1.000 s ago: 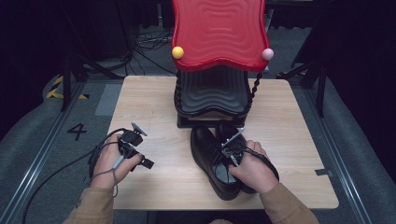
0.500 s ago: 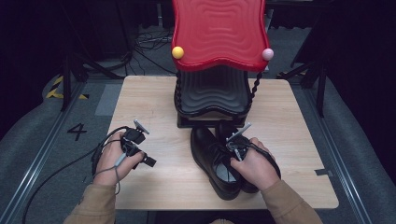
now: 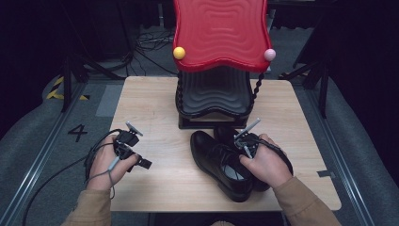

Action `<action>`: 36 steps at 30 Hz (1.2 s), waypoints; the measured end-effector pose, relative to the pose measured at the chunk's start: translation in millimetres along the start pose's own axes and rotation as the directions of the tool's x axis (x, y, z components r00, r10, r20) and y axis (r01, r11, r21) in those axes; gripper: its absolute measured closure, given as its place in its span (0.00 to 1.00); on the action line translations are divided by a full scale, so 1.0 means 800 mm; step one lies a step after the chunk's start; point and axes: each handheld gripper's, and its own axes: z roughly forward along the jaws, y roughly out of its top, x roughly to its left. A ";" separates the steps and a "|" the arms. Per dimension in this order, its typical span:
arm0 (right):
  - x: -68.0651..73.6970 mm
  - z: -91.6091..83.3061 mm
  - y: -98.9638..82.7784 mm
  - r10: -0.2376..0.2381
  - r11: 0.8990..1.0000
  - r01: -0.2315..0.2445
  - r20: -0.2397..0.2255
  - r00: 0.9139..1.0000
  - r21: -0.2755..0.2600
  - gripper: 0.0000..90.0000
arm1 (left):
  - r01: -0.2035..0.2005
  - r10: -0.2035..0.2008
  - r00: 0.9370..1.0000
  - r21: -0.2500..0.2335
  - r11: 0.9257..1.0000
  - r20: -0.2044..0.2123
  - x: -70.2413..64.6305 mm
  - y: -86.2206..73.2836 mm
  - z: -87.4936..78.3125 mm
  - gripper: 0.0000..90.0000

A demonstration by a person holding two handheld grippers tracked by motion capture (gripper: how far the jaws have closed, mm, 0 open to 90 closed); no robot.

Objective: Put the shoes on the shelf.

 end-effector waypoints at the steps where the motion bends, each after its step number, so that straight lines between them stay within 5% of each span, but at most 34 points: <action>1: 0.001 -0.004 -0.001 -0.002 1.000 0.002 -0.009 1.000 0.002 0.91 | 0.006 -0.006 1.000 -0.003 1.000 0.001 0.000 -0.001 -0.001 0.50; 14: 0.011 -0.065 -0.014 -0.065 0.998 0.065 -0.061 0.996 0.000 0.91 | 0.014 -0.014 1.000 -0.013 1.000 -0.005 0.002 -0.008 -0.007 0.50; 36: 0.022 -0.160 -0.016 -0.132 0.990 0.128 -0.054 0.990 -0.061 0.91 | 0.018 -0.018 1.000 -0.020 1.000 0.001 0.005 -0.010 -0.009 0.50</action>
